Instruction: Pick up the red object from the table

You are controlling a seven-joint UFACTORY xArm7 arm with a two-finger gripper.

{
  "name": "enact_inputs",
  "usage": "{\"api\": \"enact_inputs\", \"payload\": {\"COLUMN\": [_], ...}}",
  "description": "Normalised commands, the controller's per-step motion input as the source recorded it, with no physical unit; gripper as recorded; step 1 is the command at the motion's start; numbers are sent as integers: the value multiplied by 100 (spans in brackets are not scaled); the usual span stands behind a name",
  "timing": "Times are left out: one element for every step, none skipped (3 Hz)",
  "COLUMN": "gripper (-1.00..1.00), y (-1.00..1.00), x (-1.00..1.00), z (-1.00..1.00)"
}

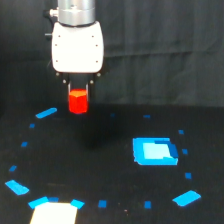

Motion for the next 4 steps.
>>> {"api": "enact_inputs", "payload": {"gripper": [-99, -100, -93, -100], "y": [-3, -13, -2, 11], "x": [-16, -7, -8, 31], "z": [-36, 15, -15, 17]}}
